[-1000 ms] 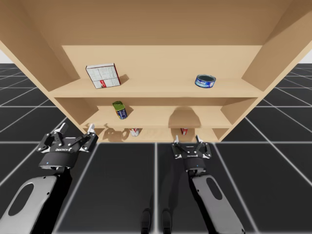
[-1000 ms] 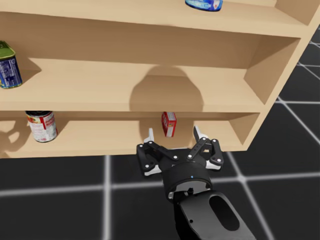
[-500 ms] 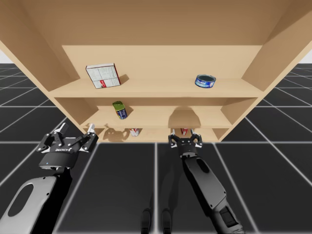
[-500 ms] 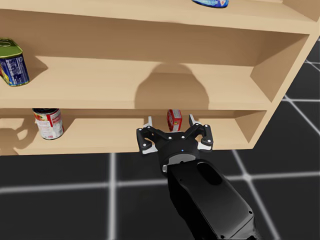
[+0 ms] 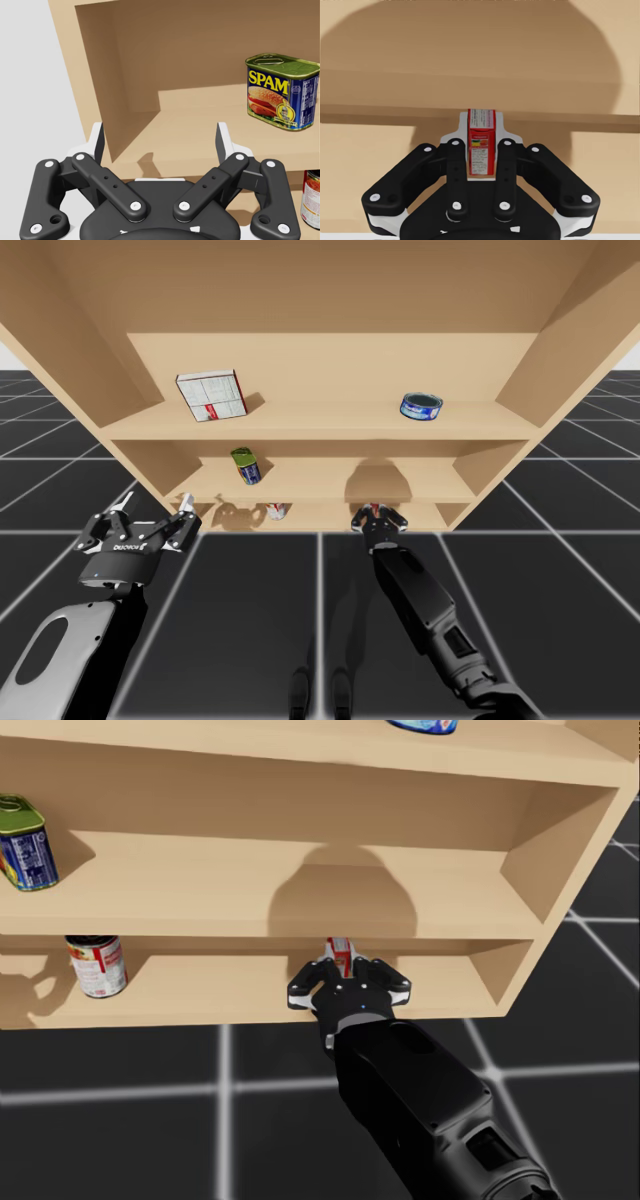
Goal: Look through the shelves, find the gelatin box, and take it.
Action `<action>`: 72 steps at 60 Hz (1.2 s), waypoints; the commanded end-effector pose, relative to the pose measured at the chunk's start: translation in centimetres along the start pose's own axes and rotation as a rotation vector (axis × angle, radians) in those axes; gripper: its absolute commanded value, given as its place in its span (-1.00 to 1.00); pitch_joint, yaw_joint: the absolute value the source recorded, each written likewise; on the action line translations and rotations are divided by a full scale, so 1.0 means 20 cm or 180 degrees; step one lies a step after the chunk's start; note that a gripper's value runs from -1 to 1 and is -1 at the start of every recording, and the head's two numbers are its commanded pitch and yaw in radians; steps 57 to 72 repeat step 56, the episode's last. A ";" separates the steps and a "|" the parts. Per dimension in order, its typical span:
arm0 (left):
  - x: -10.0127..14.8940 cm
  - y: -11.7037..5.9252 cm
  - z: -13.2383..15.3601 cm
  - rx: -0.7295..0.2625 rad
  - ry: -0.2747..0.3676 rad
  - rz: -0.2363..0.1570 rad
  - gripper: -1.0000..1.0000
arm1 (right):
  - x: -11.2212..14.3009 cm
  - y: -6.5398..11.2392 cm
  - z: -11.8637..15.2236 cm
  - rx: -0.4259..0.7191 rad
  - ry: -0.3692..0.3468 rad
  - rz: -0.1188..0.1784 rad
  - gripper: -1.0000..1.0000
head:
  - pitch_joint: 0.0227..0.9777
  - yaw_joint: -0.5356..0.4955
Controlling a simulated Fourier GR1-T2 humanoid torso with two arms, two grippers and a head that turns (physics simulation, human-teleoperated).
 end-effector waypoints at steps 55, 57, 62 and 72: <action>0.00 0.01 -0.01 0.0026 -0.0002 0.0012 -1.00 | -0.01 -0.18 0.70 -0.0256 -0.0290 -0.0084 1.00 | 0.42 -0.36; 0.00 0.00 -0.01 0.0024 -0.0002 0.0011 -1.00 | -0.01 -0.19 0.71 -0.0261 -0.0304 -0.0077 1.00 | 0.42 -0.36; 0.00 0.00 -0.01 0.0024 -0.0002 0.0011 -1.00 | -0.01 -0.19 0.71 -0.0261 -0.0304 -0.0077 1.00 | 0.42 -0.36; 0.00 0.00 -0.01 0.0024 -0.0002 0.0011 -1.00 | -0.01 -0.19 0.71 -0.0261 -0.0304 -0.0077 1.00 | 0.42 -0.36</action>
